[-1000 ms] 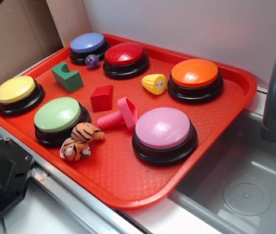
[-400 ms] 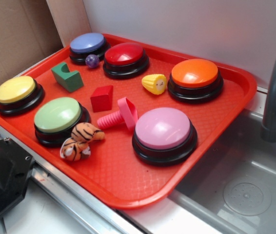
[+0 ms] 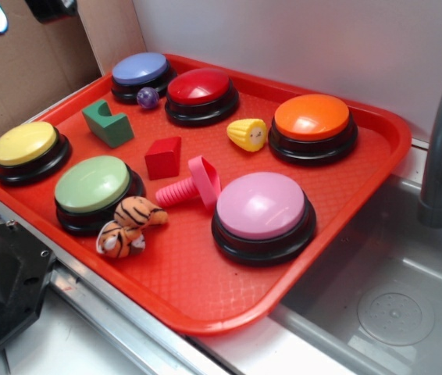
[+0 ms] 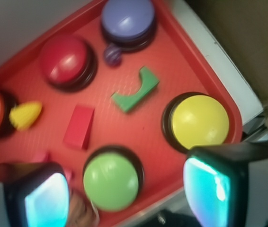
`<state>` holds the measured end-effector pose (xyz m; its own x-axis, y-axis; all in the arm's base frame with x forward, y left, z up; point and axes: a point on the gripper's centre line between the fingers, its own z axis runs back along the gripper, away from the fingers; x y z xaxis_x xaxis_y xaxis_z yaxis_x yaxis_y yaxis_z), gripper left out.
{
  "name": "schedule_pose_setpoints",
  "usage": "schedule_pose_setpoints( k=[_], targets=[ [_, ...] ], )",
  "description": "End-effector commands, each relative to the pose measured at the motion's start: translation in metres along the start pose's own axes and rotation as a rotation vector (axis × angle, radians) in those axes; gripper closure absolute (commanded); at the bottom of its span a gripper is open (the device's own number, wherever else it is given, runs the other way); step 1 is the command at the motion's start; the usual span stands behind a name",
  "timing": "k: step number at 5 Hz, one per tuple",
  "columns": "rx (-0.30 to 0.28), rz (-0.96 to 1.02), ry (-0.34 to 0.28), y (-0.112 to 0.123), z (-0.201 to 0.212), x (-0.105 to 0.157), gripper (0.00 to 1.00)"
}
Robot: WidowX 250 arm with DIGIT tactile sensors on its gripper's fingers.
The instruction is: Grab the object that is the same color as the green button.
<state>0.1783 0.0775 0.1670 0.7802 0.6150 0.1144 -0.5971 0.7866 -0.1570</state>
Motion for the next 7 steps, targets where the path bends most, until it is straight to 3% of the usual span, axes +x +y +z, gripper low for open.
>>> schedule_pose_setpoints(
  k=[1,2,3,4,7],
  targets=[
    [-0.005,0.040,-0.080,0.008,-0.035,0.026,0.00],
    [-0.012,0.039,-0.099,0.012,-0.057,0.038,0.00],
    [0.025,0.025,-0.095,0.017,-0.076,0.046,0.00],
    [-0.020,0.020,-0.078,0.024,-0.090,0.050,0.00],
    [-0.008,-0.004,-0.035,0.032,-0.129,0.058,0.00]
  ],
)
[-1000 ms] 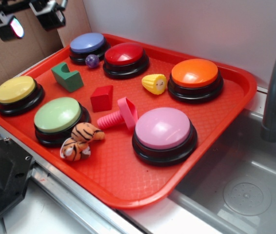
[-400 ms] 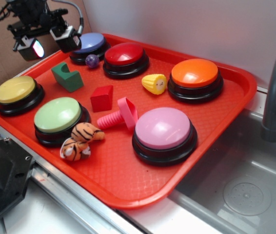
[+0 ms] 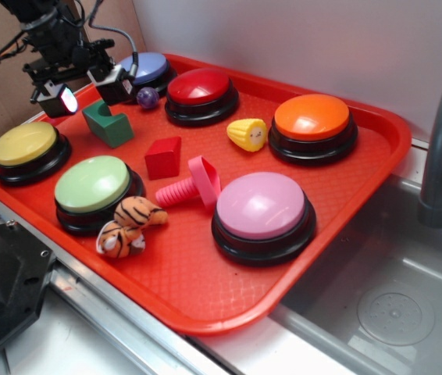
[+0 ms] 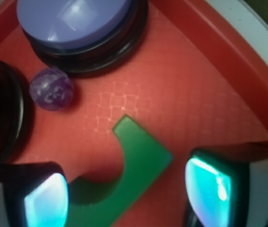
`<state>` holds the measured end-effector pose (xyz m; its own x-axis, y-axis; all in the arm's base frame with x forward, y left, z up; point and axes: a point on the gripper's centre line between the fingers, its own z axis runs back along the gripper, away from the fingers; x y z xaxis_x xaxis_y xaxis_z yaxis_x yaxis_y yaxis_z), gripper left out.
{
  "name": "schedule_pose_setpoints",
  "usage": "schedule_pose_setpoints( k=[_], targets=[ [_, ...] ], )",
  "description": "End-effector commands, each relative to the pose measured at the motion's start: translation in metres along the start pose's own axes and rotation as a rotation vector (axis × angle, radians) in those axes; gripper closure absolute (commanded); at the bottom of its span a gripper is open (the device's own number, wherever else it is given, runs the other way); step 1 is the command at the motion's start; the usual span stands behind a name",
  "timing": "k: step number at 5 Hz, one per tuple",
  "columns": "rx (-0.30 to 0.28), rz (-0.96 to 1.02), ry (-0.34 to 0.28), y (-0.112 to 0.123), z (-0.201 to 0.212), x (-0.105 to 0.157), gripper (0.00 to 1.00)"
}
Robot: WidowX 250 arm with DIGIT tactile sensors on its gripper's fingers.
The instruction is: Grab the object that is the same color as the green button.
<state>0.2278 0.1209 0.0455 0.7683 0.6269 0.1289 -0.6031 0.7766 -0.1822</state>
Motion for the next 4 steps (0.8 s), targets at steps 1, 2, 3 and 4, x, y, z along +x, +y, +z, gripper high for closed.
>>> schedule_pose_setpoints(
  k=[1,2,3,4],
  targets=[
    [0.014,-0.020,-0.019,0.0081,-0.0088,0.0091,0.00],
    [0.010,-0.004,-0.006,0.0108,-0.0161,0.0085,0.00],
    [0.015,0.009,-0.015,0.0114,-0.0167,0.0082,0.96],
    [0.010,0.024,-0.018,0.0130,-0.0168,0.0087,1.00]
  ],
)
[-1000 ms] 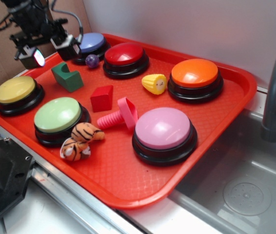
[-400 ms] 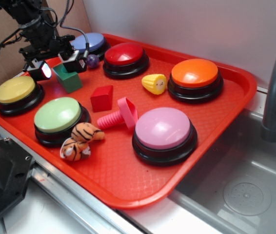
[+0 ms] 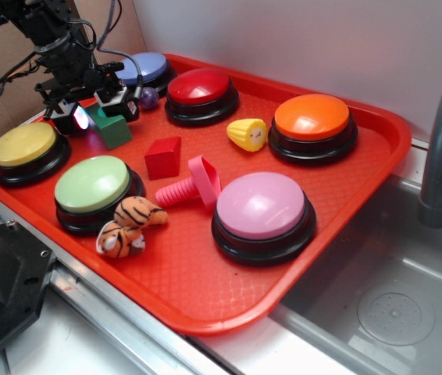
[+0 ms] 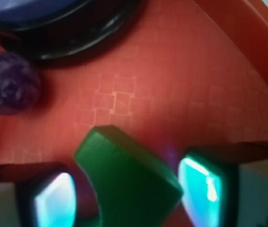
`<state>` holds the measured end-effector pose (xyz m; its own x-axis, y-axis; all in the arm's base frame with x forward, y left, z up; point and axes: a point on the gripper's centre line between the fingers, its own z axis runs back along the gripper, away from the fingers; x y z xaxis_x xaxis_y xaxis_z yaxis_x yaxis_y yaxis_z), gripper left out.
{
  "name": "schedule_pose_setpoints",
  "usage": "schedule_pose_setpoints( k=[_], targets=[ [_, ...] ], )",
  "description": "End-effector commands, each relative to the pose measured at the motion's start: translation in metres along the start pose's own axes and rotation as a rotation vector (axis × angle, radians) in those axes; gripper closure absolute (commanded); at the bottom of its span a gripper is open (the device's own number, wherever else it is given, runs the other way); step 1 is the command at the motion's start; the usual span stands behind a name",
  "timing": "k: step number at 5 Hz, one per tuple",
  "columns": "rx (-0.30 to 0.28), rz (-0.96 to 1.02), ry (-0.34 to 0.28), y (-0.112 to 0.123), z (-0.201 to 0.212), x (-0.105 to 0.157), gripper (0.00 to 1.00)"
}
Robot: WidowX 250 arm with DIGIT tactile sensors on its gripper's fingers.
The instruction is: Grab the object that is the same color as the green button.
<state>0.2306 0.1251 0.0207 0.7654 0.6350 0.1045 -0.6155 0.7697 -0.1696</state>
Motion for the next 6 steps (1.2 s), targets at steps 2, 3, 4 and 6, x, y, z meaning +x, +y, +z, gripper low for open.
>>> schedule_pose_setpoints(
  k=[2,3,4,6],
  targets=[
    [0.009,0.046,-0.063,0.003,0.046,0.006,1.00],
    [-0.010,0.032,-0.078,-0.008,0.079,0.001,1.00],
    [-0.043,-0.056,-0.094,-0.034,0.114,-0.012,1.00],
    [-0.042,-0.227,-0.027,-0.076,0.132,-0.037,1.00]
  ],
)
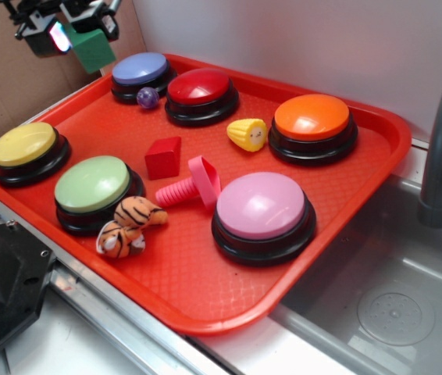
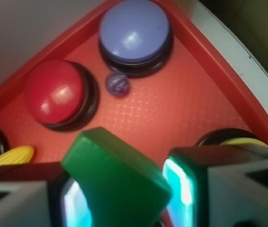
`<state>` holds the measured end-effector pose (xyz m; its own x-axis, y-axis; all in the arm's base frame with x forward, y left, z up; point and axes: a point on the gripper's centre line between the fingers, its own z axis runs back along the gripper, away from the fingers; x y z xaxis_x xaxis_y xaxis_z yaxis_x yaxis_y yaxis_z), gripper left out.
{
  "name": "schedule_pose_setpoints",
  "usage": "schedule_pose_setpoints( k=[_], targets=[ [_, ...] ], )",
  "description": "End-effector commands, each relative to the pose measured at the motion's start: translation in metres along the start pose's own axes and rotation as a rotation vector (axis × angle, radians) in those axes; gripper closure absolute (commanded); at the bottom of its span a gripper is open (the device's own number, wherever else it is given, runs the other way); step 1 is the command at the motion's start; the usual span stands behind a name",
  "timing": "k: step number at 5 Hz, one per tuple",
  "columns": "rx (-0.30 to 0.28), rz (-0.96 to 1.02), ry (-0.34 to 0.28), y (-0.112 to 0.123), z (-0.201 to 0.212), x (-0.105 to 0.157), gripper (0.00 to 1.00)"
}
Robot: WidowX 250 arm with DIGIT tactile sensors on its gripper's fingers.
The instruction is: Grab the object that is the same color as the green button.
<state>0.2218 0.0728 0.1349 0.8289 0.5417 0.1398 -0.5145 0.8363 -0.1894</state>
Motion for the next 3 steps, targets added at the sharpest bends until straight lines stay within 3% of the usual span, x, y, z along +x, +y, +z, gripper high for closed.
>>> schedule_pose_setpoints(
  k=[1,2,3],
  targets=[
    [-0.001,-0.192,0.018,-0.047,0.022,-0.019,1.00],
    [-0.015,-0.215,0.034,-0.059,0.018,-0.027,1.00],
    [-0.024,-0.178,0.050,-0.053,0.015,-0.025,1.00]
  ],
)
